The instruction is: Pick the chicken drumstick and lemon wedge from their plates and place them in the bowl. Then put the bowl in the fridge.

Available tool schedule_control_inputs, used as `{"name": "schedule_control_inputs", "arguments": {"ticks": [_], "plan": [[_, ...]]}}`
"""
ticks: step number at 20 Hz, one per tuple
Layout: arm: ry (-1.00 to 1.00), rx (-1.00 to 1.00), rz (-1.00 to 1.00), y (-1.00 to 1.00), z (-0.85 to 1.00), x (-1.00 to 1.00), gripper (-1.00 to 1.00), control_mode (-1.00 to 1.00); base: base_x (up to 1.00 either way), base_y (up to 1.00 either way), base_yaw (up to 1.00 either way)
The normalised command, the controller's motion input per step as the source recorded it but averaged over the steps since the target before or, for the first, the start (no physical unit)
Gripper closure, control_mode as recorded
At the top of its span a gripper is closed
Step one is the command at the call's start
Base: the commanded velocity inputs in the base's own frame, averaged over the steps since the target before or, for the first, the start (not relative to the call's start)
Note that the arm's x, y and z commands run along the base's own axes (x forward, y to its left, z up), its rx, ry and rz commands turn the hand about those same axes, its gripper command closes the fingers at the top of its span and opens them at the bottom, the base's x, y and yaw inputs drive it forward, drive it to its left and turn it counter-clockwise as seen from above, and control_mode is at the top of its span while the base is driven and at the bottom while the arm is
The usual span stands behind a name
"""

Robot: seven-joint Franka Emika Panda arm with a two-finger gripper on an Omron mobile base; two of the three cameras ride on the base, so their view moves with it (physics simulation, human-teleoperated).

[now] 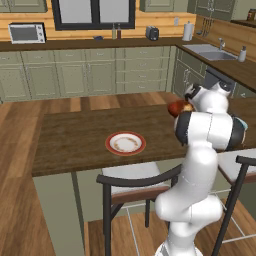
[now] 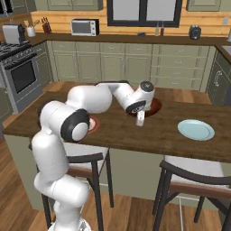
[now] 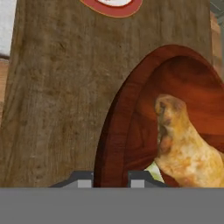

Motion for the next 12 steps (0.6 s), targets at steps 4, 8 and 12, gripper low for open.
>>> {"name": "schedule_control_inputs", "arguments": {"ticks": [4, 8, 12], "plan": [[-0.08, 0.00, 0.00, 0.59, 0.95, -0.37, 1.00, -1.00, 0.00, 0.00, 0.00], [0.12, -0.01, 0.00, 0.33, 0.90, -0.81, 1.00, -1.00, 0.00, 0.00, 0.00], [0.04, -0.01, 0.00, 0.46, 0.38, -0.99, 1.00, -1.00, 0.00, 0.00, 0.00]]}}
